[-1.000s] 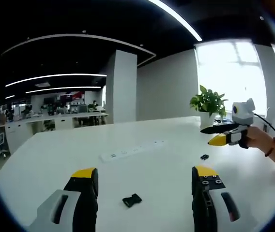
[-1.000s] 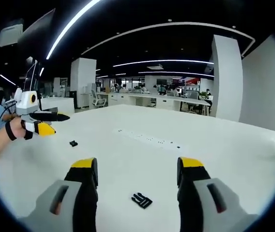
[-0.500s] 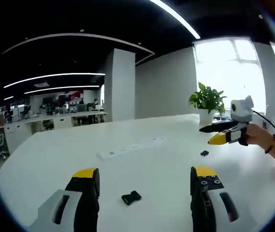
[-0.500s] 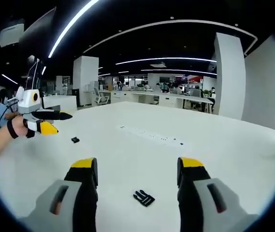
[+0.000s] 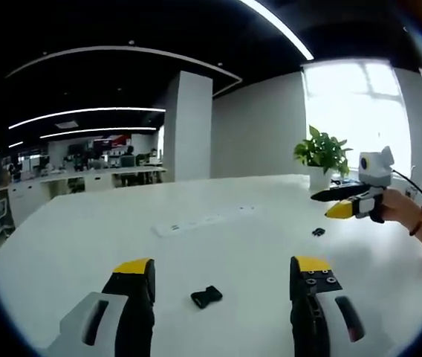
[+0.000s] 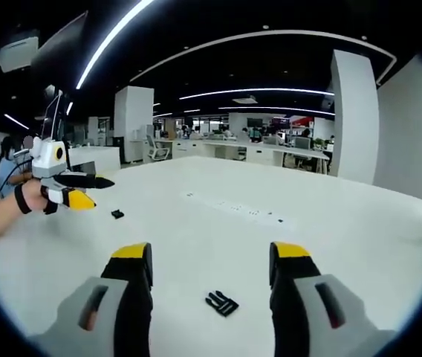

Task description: Snap the two parts of the plastic buckle together until the buckle closes and remains connected.

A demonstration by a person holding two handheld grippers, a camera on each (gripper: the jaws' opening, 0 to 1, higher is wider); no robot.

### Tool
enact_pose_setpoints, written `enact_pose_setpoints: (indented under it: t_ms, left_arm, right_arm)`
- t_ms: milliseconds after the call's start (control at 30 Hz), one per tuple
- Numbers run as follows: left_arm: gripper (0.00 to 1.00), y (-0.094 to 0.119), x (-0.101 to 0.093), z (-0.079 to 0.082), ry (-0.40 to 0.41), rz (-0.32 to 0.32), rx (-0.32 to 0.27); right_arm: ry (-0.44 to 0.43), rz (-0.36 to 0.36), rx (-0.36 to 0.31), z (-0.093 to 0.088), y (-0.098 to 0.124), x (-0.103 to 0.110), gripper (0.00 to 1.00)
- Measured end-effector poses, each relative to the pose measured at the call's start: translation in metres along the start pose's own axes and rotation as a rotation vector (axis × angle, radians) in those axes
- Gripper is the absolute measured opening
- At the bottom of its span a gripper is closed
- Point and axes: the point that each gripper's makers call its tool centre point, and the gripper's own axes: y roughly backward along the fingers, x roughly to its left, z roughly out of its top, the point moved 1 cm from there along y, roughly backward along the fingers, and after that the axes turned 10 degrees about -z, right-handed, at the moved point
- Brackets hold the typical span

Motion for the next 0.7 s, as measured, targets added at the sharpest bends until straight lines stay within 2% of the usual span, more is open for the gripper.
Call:
enact_pose_setpoints:
  t_ms: [133,267,700]
  left_arm:
    - [0.74,0.0,-0.001,0.0,0.011,-0.009,-0.003]
    - [0.74,0.0,-0.001,0.0,0.028,-0.011,-0.018]
    - [0.73,0.002,0.004,-0.007,0.018,0.006,0.016]
  right_arm:
    - [0.0,-0.007,0.003,-0.001,0.001,-0.002,0.58]
    - [-0.005,-0.005,0.007,-0.004,0.0,-0.002,0.59]
    - [0.007,0.008,0.045,-0.013,-0.002,-0.001,0.59]
